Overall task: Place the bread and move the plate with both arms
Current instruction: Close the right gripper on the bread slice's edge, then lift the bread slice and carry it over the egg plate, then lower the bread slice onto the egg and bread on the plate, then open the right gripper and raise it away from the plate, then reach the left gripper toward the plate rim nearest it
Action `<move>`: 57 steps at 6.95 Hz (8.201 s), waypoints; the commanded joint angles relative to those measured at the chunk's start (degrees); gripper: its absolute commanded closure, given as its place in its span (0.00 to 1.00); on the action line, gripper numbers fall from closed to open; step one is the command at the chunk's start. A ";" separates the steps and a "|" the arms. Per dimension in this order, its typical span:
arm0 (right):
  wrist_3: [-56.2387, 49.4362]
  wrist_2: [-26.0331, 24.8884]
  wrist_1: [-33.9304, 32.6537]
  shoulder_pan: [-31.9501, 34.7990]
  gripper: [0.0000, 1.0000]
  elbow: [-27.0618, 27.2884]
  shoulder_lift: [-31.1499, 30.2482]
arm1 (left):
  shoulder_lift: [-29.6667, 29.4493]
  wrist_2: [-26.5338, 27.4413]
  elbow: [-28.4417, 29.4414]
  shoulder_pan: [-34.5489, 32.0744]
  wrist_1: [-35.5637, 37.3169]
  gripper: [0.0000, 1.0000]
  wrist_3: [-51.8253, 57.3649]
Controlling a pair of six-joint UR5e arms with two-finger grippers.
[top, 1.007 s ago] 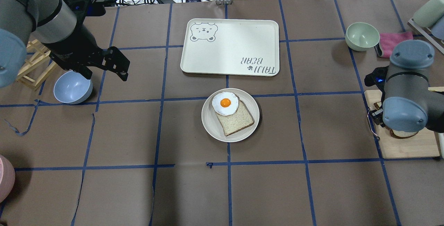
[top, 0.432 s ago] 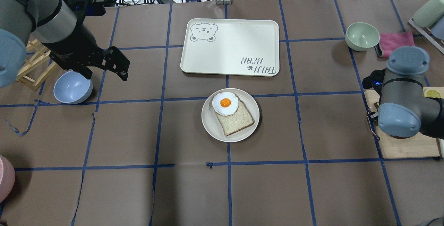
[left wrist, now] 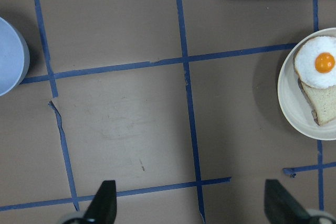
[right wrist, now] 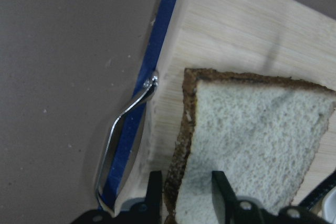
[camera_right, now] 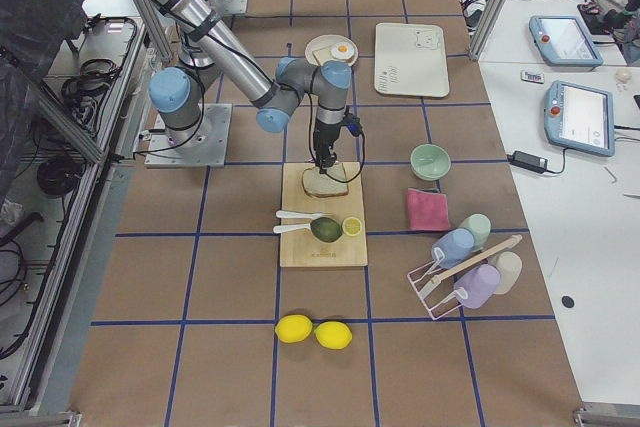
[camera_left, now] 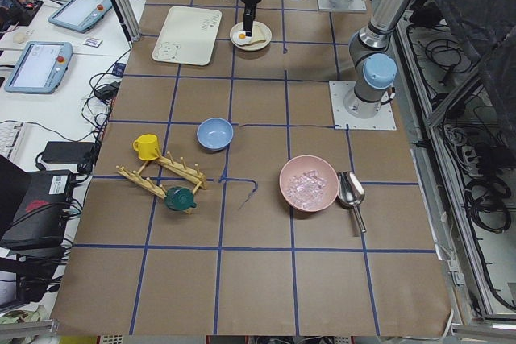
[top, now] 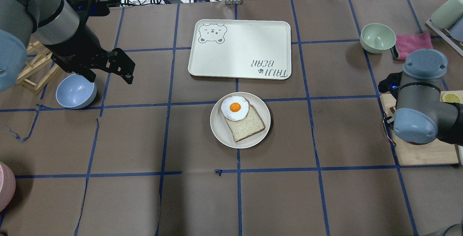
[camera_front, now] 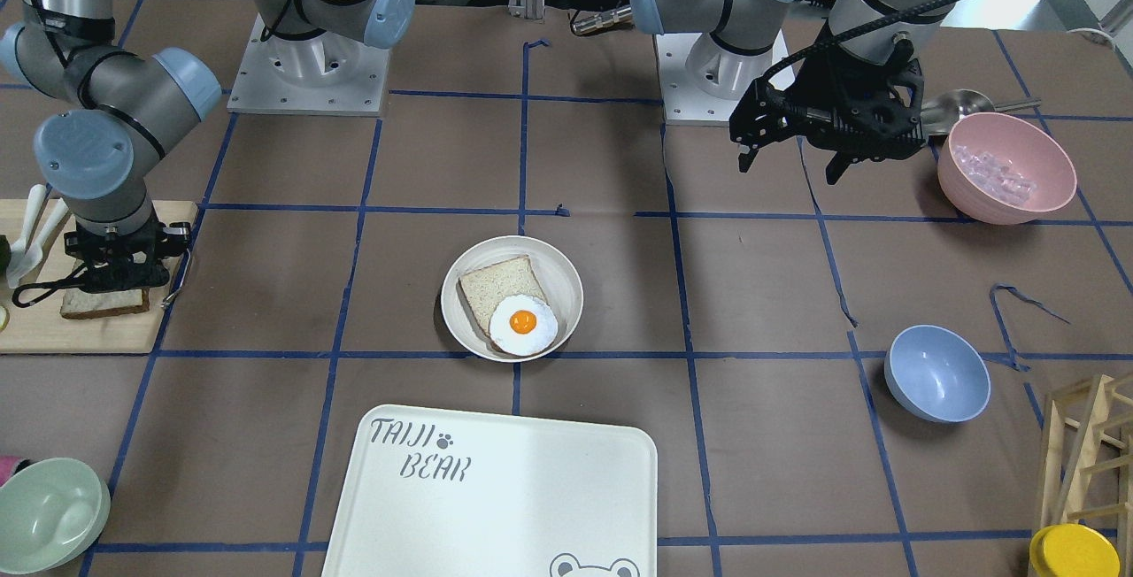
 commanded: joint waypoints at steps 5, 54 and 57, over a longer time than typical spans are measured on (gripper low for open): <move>1.75 -1.82 -0.75 0.14 1.00 -1.07 -1.89 | -0.17 -0.65 -0.06 0.00 0.04 0.00 0.00; 42.54 20.95 53.47 24.31 0.00 -45.90 -9.46 | -25.74 -12.13 -13.07 -15.91 30.28 0.29 -40.69; 42.54 20.86 53.47 24.40 0.00 -45.90 -9.46 | -27.42 -14.69 -13.15 -16.35 29.75 0.47 -42.27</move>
